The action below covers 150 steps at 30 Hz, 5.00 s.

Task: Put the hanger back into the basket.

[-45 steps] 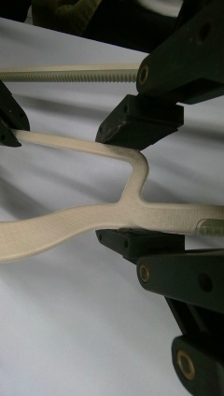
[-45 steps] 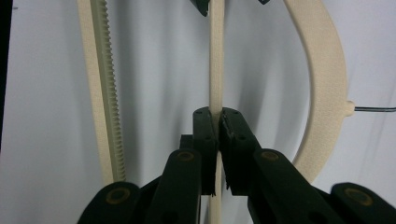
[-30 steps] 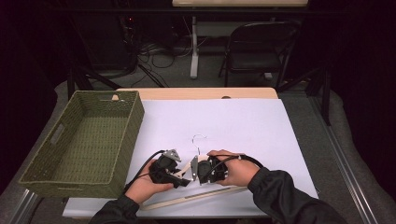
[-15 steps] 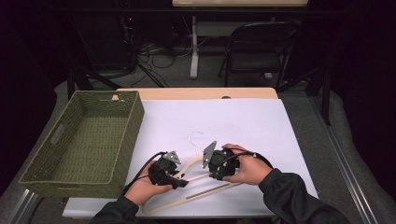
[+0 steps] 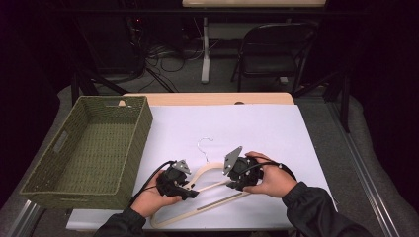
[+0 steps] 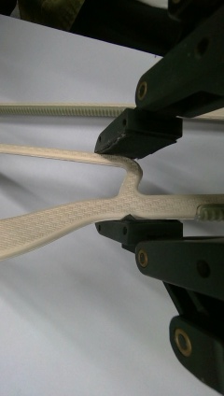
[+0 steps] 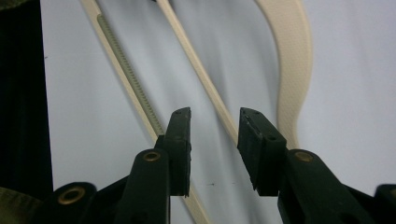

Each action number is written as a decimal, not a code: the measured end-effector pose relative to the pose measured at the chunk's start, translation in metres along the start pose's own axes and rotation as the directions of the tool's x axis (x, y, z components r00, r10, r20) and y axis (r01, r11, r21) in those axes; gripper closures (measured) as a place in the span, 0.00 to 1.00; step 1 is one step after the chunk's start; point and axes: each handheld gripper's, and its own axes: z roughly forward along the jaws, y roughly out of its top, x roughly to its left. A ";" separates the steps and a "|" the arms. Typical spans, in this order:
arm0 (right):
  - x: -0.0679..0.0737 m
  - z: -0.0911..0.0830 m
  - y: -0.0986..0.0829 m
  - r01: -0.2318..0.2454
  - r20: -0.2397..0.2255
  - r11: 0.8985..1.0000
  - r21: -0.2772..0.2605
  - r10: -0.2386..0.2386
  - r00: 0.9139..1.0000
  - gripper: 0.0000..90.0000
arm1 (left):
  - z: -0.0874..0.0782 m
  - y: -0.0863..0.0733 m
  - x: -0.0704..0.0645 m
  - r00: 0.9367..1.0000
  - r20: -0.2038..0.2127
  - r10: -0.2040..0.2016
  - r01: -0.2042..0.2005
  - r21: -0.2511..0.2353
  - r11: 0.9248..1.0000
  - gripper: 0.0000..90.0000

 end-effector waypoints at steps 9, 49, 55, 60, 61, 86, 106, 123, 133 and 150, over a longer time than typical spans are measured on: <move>-0.021 -0.018 -0.007 -0.097 0.086 0.995 -0.037 0.100 0.991 0.70 | -0.001 0.000 -0.003 1.000 -0.003 0.006 -0.006 -0.009 1.000 0.68; -0.021 -0.008 0.020 -0.078 0.102 0.995 -0.067 0.085 0.991 0.82 | -0.024 0.004 -0.021 1.000 0.014 -0.012 0.013 -0.047 0.999 0.91; -0.018 -0.011 0.022 -0.066 0.113 0.994 -0.083 0.075 0.991 0.80 | -0.027 0.004 -0.022 1.000 0.019 -0.017 0.018 -0.049 0.999 0.96; -0.017 -0.010 0.022 -0.065 0.123 0.994 -0.089 0.075 0.989 0.80 | -0.028 0.004 -0.021 1.000 0.016 -0.016 0.017 -0.061 0.998 0.96; -0.017 -0.011 0.022 -0.063 0.123 0.994 -0.090 0.074 0.990 0.80 | -0.029 0.003 -0.020 1.000 0.021 -0.016 0.017 -0.067 0.998 0.97; -0.021 -0.037 -0.011 -0.152 0.179 0.971 -0.186 0.186 0.966 0.56 | -0.069 -0.019 -0.014 0.997 -0.040 -0.067 0.059 -0.165 0.984 0.97; -0.016 -0.029 -0.029 -0.193 0.154 0.963 -0.190 0.223 0.963 0.57 | -0.104 -0.016 -0.018 0.987 -0.110 -0.114 0.084 -0.250 0.965 0.97; -0.018 -0.027 -0.034 -0.213 0.151 0.959 -0.184 0.242 0.958 0.55 | -0.159 -0.015 -0.010 0.975 -0.153 -0.160 0.107 -0.309 0.945 0.97; -0.019 -0.025 -0.032 -0.218 0.149 0.959 -0.182 0.246 0.958 0.55 | -0.209 -0.032 0.017 0.964 -0.181 -0.197 0.121 -0.359 0.925 0.97; -0.023 -0.022 -0.032 -0.228 0.149 0.958 -0.174 0.254 0.956 0.55 | -0.246 -0.076 0.081 0.923 -0.253 -0.291 0.186 -0.369 0.911 0.97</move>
